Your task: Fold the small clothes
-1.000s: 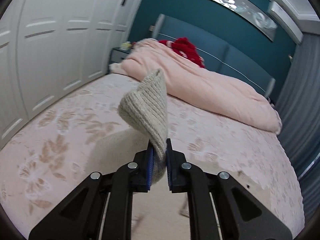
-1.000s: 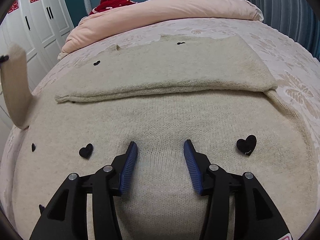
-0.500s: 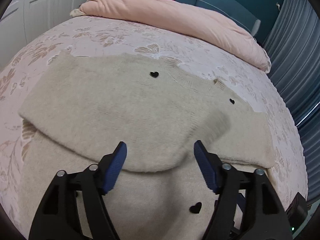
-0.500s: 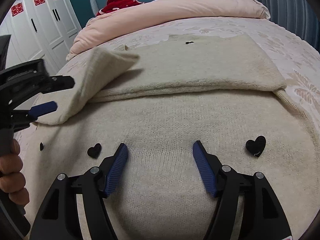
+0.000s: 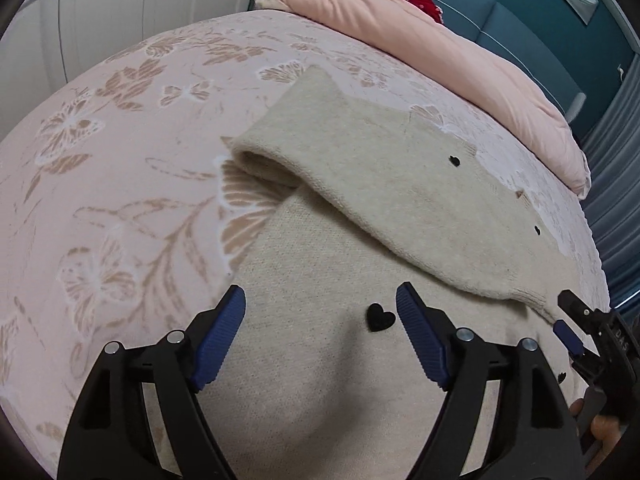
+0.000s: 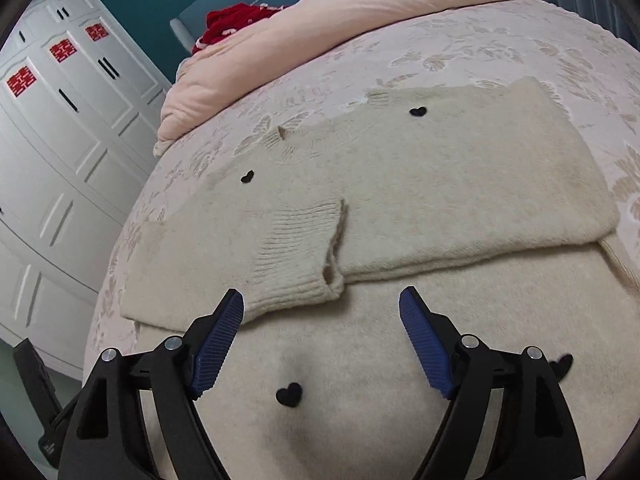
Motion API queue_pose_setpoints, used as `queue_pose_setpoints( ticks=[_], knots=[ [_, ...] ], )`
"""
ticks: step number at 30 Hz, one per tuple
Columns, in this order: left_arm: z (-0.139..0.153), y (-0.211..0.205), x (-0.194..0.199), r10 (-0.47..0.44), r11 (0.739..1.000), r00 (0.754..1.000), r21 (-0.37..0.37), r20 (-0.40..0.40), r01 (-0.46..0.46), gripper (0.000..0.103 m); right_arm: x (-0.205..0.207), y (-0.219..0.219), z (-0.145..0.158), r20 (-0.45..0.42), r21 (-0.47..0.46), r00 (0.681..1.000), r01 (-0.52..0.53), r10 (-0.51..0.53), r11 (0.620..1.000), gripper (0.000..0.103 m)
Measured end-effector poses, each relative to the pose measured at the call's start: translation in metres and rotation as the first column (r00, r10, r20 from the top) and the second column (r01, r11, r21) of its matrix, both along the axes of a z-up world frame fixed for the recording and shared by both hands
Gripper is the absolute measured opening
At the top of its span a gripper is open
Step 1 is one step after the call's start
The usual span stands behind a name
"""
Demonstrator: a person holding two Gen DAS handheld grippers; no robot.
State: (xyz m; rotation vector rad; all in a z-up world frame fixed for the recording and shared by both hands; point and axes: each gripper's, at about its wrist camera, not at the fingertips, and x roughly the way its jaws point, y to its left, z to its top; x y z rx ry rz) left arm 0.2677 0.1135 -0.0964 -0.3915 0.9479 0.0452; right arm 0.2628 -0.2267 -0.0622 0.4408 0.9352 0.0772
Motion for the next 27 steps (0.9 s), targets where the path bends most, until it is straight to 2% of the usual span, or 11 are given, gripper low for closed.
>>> queue_pose_setpoints(
  ticks=[3, 6, 7, 8, 15, 16, 18, 20, 23, 25, 27],
  knots=[
    [0.001, 0.002, 0.000, 0.005, 1.000, 1.000, 0.007, 0.003, -0.005, 0.075, 0.021, 0.014, -0.011, -0.055, -0.017, 0.998, -0.006, 0.005, 1.000, 0.074],
    [0.001, 0.002, 0.001, -0.006, 0.999, 1.000, 0.036, 0.011, 0.006, 0.075, 0.031, 0.031, -0.016, -0.084, -0.066, 0.996, -0.012, 0.006, 0.998, 0.042],
    [0.001, 0.002, 0.001, -0.007, 0.999, 1.000, 0.045, 0.013, 0.006, 0.075, 0.032, 0.035, -0.016, -0.082, -0.084, 0.997, -0.015, 0.008, 0.996, 0.019],
    [0.001, 0.004, 0.002, -0.005, 0.999, 1.000, 0.050, 0.013, 0.005, 0.075, 0.033, 0.037, -0.016, -0.075, -0.085, 0.997, -0.022, 0.015, 0.996, 0.012],
    [-0.003, 0.011, 0.002, 0.013, 0.999, 1.000, 0.039, -0.002, -0.012, 0.075, 0.031, 0.044, 0.002, -0.037, -0.076, 0.999, -0.036, 0.033, 0.996, 0.011],
    [-0.003, 0.012, 0.002, 0.016, 0.999, 1.000, 0.029, -0.005, -0.016, 0.075, 0.031, 0.044, 0.006, -0.028, -0.069, 0.999, -0.040, 0.038, 0.997, 0.010],
    [0.002, 0.016, 0.000, 0.018, 0.998, 1.000, -0.053, 0.007, -0.018, 0.075, 0.033, 0.042, 0.018, -0.004, -0.048, 0.999, -0.052, 0.052, 0.997, 0.010],
    [0.008, 0.021, 0.003, 0.039, 0.972, 0.999, -0.232, 0.017, -0.034, 0.078, 0.040, 0.043, 0.035, 0.036, -0.050, 0.996, -0.076, 0.078, 0.996, 0.010],
    [0.008, 0.025, 0.027, 0.085, 0.872, 0.996, -0.481, -0.025, -0.087, 0.087, 0.053, 0.041, 0.072, 0.111, -0.072, 0.987, -0.107, 0.114, 0.992, 0.010],
    [-0.001, 0.021, 0.051, 0.114, 0.816, 0.990, -0.560, -0.084, -0.142, 0.087, 0.060, 0.033, 0.100, 0.170, -0.089, 0.978, -0.105, 0.119, 0.990, 0.010],
    [-0.012, 0.018, 0.075, 0.157, 0.811, 0.978, -0.548, -0.133, -0.205, 0.085, 0.065, 0.018, 0.122, 0.219, -0.097, 0.970, -0.088, 0.108, 0.991, 0.010]
  ],
)
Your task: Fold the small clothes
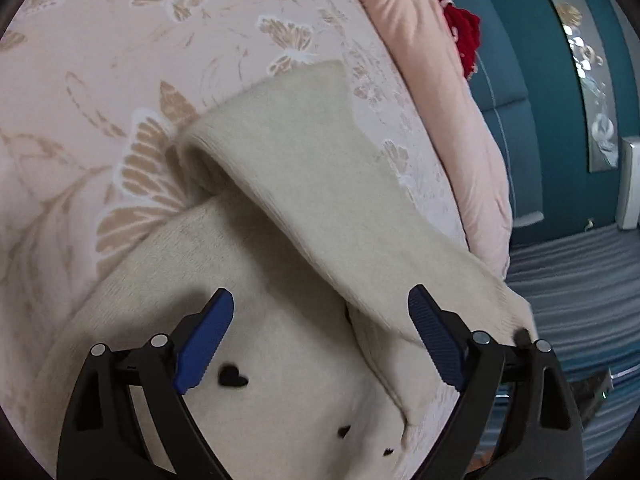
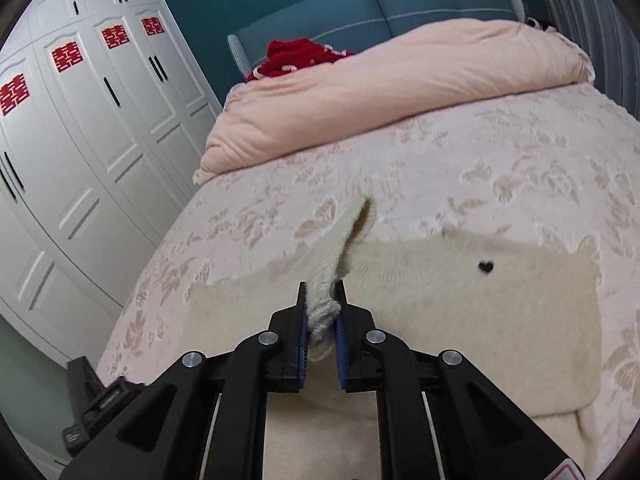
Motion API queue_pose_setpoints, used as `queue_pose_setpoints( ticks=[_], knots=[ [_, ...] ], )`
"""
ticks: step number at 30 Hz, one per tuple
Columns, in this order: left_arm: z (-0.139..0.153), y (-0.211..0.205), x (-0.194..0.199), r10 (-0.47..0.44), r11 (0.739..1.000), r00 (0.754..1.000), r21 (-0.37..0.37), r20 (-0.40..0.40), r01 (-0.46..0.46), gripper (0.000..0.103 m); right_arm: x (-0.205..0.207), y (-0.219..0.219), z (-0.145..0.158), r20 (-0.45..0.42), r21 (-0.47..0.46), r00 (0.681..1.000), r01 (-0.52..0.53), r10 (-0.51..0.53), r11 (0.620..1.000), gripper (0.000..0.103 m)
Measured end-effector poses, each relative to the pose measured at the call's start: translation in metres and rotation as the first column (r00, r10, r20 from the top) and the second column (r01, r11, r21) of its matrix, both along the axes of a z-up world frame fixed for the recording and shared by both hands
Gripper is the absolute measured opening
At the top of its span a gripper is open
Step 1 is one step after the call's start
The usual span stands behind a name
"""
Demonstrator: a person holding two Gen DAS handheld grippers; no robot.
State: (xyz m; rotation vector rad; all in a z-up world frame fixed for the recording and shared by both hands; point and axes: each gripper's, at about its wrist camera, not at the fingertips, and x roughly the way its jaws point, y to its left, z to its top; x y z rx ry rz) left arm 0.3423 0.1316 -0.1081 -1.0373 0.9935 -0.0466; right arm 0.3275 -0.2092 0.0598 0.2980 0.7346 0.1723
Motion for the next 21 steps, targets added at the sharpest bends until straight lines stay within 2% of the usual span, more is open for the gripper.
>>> queue_pose_setpoints(
  ticks=[1, 2, 4, 6, 8, 10, 11, 12, 15, 18, 20, 21],
  knots=[
    [-0.003, -0.001, 0.011, 0.025, 0.999, 1.000, 0.033, -0.009, -0.024, 0.074, 0.000, -0.011, 0.008, 0.023, -0.007, 1.000, 0.014, -0.014, 1.000, 0.010],
    [-0.005, -0.001, 0.019, 0.042, 0.997, 0.999, 0.066, -0.012, -0.042, 0.057, -0.001, -0.022, 0.012, 0.041, -0.021, 0.999, 0.033, -0.033, 0.999, 0.010],
    [-0.009, -0.001, 0.032, 0.068, 0.995, 0.998, 0.074, 0.005, -0.069, 0.048, -0.005, -0.051, 0.008, 0.050, -0.059, 0.995, 0.087, -0.084, 0.994, 0.010],
    [-0.021, -0.002, 0.042, 0.074, 0.993, 0.997, 0.089, -0.029, -0.071, 0.035, -0.009, -0.085, -0.018, 0.006, -0.088, 0.989, 0.151, -0.151, 0.985, 0.010],
    [-0.031, -0.004, 0.045, 0.068, 0.992, 0.997, 0.110, -0.038, -0.063, 0.026, -0.011, -0.124, -0.068, -0.104, -0.095, 0.965, 0.232, -0.241, 0.968, 0.010],
    [-0.028, -0.010, 0.044, 0.044, 0.983, 0.999, 0.181, -0.017, -0.040, 0.024, -0.014, -0.153, -0.123, -0.237, -0.087, 0.926, 0.281, -0.294, 0.956, 0.009],
    [-0.025, -0.013, 0.044, 0.030, 0.977, 1.000, 0.210, -0.007, -0.028, 0.024, -0.016, -0.161, -0.141, -0.279, -0.063, 0.914, 0.289, -0.295, 0.955, 0.009],
    [-0.023, -0.015, 0.043, 0.020, 0.972, 1.000, 0.232, -0.003, -0.019, 0.024, -0.021, -0.164, -0.147, -0.272, -0.026, 0.917, 0.298, -0.293, 0.954, 0.009],
    [-0.018, -0.012, 0.040, 0.026, 0.967, 1.000, 0.252, 0.012, -0.028, 0.017, -0.022, -0.164, -0.125, -0.203, 0.050, 0.937, 0.301, -0.286, 0.952, 0.009],
    [-0.016, -0.011, 0.034, 0.032, 0.955, 0.999, 0.292, 0.036, -0.041, 0.013, -0.023, -0.159, -0.092, -0.085, 0.073, 0.963, 0.262, -0.256, 0.962, 0.009],
    [-0.014, -0.013, 0.031, 0.028, 0.936, 0.997, 0.348, 0.066, -0.050, 0.012, -0.019, -0.160, -0.100, -0.097, 0.054, 0.965, 0.248, -0.242, 0.967, 0.009],
    [-0.013, -0.014, 0.029, 0.031, 0.928, 0.996, 0.369, 0.081, -0.059, 0.012, -0.012, -0.161, -0.117, -0.164, 0.032, 0.957, 0.247, -0.239, 0.968, 0.009]
  ],
)
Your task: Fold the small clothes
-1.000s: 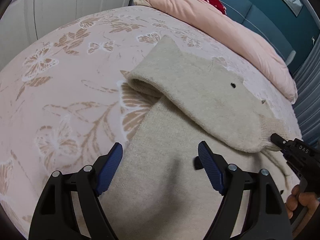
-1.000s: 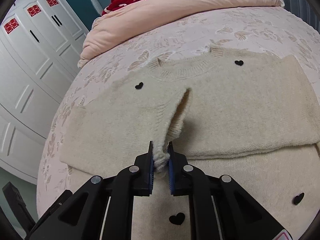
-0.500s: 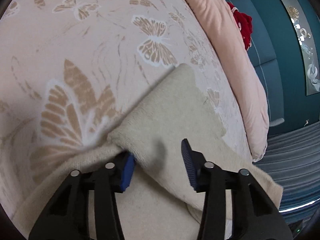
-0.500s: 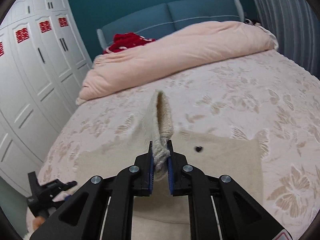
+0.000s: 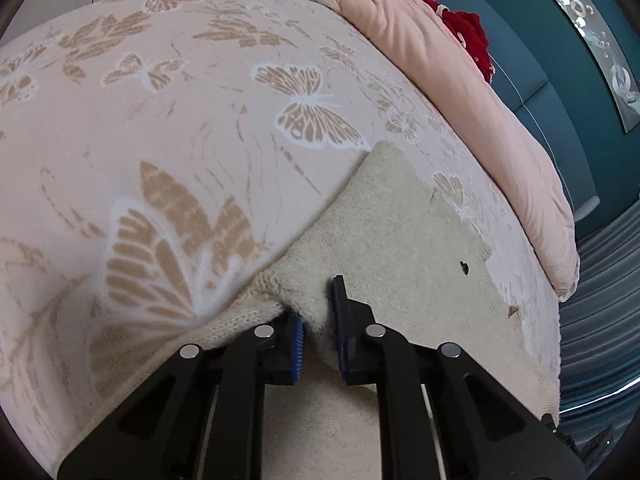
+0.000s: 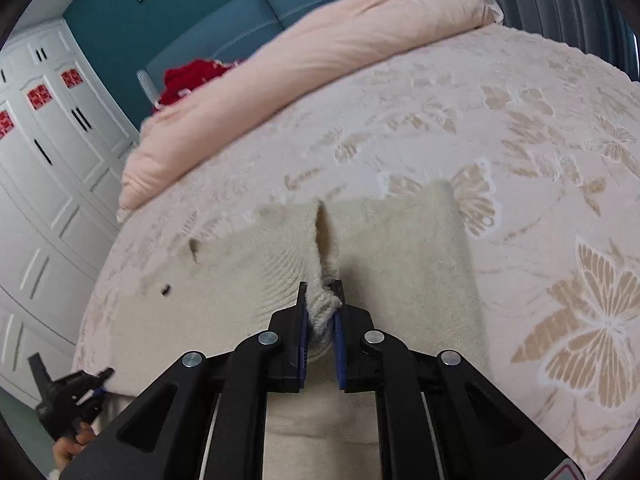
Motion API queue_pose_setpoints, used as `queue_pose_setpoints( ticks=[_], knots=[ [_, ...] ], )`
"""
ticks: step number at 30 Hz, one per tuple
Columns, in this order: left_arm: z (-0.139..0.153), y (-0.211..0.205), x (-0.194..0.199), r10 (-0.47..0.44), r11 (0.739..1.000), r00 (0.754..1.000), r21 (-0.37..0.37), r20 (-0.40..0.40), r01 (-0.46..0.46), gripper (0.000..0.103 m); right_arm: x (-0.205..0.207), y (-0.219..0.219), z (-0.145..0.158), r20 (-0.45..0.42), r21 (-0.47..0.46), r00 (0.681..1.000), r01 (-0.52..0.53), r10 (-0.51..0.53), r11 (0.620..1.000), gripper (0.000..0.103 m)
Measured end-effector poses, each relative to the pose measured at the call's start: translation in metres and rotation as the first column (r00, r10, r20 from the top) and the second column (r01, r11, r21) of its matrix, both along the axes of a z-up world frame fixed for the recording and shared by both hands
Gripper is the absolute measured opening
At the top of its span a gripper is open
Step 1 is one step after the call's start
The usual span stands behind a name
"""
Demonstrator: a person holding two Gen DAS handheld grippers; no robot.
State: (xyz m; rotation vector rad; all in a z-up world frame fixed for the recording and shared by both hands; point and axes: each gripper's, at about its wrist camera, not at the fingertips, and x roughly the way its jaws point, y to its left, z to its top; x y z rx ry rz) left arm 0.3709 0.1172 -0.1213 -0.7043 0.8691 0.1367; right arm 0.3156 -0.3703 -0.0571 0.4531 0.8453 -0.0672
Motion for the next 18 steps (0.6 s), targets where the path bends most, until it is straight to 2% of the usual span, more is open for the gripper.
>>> queue_pose_setpoints(
  ticks=[1, 2, 6, 8, 10, 11, 12, 14, 15, 17, 18],
  knots=[
    [0.001, 0.000, -0.002, 0.007, 1.000, 1.000, 0.012, 0.013, -0.007, 0.011, 0.003, 0.001, -0.015, -0.068, 0.002, 0.998, -0.005, 0.005, 1.000, 0.009],
    [0.002, 0.001, -0.004, 0.014, 1.000, 1.000, 0.014, 0.022, -0.014, 0.011, 0.002, 0.004, -0.022, -0.086, 0.007, 0.996, -0.013, 0.014, 1.000, 0.009],
    [0.003, 0.016, -0.006, 0.065, 0.998, 0.996, -0.005, 0.055, -0.065, 0.010, -0.010, 0.014, 0.000, 0.034, 0.087, 0.998, -0.055, 0.052, 0.995, 0.009],
    [-0.002, 0.022, -0.003, 0.074, 0.997, 0.996, -0.021, 0.046, -0.073, 0.010, -0.009, 0.016, 0.001, 0.047, 0.048, 0.997, -0.063, 0.061, 0.997, 0.009],
    [-0.009, 0.021, -0.004, 0.067, 0.998, 0.997, -0.011, 0.044, -0.067, 0.010, -0.003, 0.011, -0.024, -0.037, 0.009, 0.998, -0.059, 0.059, 0.998, 0.010],
    [-0.011, 0.019, -0.004, 0.057, 0.998, 0.997, 0.009, 0.048, -0.058, 0.010, 0.000, 0.006, -0.042, -0.090, 0.038, 0.994, -0.058, 0.061, 0.998, 0.009],
    [-0.012, 0.015, -0.005, 0.046, 0.998, 0.997, 0.034, 0.057, -0.048, 0.010, -0.004, 0.001, -0.043, -0.058, 0.072, 0.997, -0.041, 0.045, 0.997, 0.008],
    [-0.011, 0.012, -0.007, 0.023, 0.997, 0.997, 0.066, 0.068, -0.027, 0.010, -0.010, -0.001, -0.029, -0.038, 0.092, 0.999, -0.006, 0.009, 0.996, 0.016],
    [-0.010, 0.013, -0.008, 0.014, 0.998, 0.997, 0.053, 0.073, -0.018, 0.010, -0.014, -0.001, -0.022, -0.032, 0.072, 0.999, 0.016, -0.014, 0.997, 0.021],
    [-0.008, 0.020, -0.015, -0.015, 1.000, 0.996, -0.025, 0.083, 0.017, 0.011, -0.027, 0.000, -0.010, -0.022, 0.040, 0.999, 0.029, -0.029, 0.999, 0.025],
    [-0.005, 0.024, -0.019, -0.037, 0.998, 0.996, -0.046, 0.085, 0.041, 0.011, -0.037, -0.001, -0.006, -0.017, 0.026, 0.999, 0.037, -0.036, 0.999, 0.031]
  ],
)
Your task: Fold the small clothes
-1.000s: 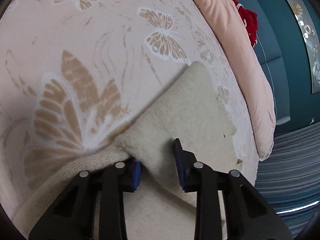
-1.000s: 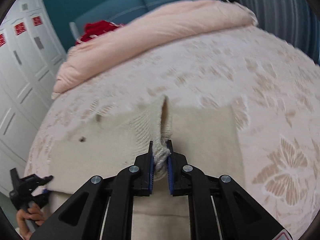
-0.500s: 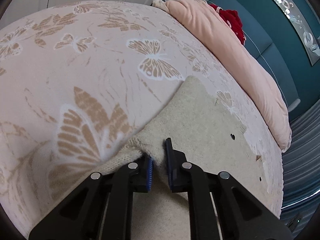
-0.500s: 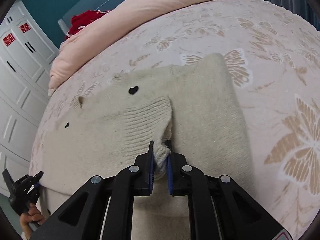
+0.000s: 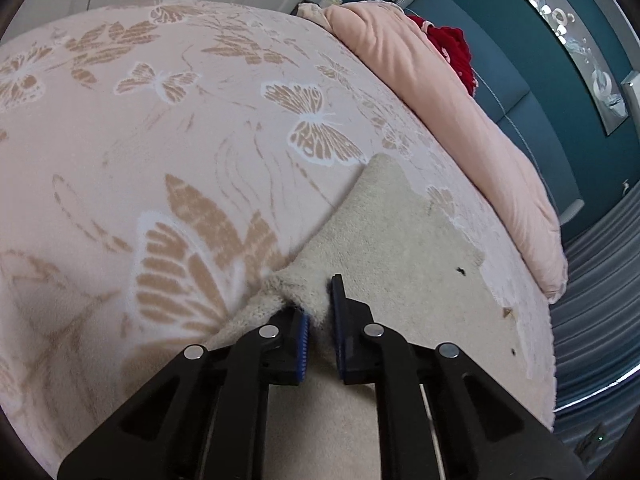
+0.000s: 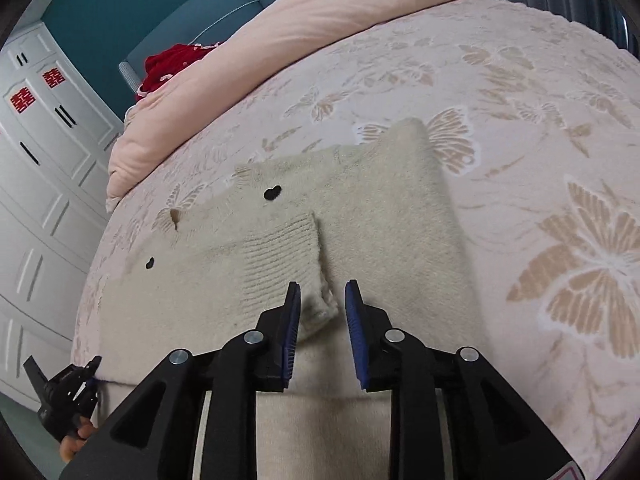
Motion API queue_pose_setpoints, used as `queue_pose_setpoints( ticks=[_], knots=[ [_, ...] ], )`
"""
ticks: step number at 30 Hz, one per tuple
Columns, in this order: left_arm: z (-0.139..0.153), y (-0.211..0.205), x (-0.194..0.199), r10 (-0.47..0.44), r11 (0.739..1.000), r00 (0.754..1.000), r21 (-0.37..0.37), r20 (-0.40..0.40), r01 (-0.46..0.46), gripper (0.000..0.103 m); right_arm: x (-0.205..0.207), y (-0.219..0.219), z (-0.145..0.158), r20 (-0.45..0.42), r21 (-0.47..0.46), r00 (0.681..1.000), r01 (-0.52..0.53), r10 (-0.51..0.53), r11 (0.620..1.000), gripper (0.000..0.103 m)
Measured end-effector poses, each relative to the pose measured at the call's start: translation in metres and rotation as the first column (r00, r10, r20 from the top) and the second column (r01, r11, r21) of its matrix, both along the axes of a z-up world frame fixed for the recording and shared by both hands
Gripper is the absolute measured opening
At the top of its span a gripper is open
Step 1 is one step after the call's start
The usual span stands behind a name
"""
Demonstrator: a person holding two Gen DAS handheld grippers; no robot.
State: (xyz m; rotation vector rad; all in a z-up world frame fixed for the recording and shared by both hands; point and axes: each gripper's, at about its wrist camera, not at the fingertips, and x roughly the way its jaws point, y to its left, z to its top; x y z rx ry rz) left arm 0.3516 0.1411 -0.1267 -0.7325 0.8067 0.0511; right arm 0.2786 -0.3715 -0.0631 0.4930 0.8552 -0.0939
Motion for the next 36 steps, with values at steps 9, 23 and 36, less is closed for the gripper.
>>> queue_pose_setpoints(
  ticks=[9, 23, 36],
  knots=[
    [0.021, 0.048, -0.109, -0.083, 0.994, 0.992, 0.062, -0.091, 0.089, 0.064, -0.161, -0.007, -0.004, -0.131, -0.138, 0.990, 0.039, -0.057, 0.990, 0.063],
    [0.004, 0.026, -0.238, -0.226, 0.952, 0.962, -0.243, -0.153, 0.185, 0.092, -0.287, 0.025, -0.026, -0.190, 0.096, 0.982, 0.035, -0.016, 0.995, 0.087],
    [0.044, 0.027, -0.242, -0.264, 0.958, 0.948, -0.164, -0.177, 0.236, 0.007, -0.267, 0.050, 0.030, -0.094, 0.147, 0.990, -0.093, 0.108, 0.985, 0.011]
  ],
)
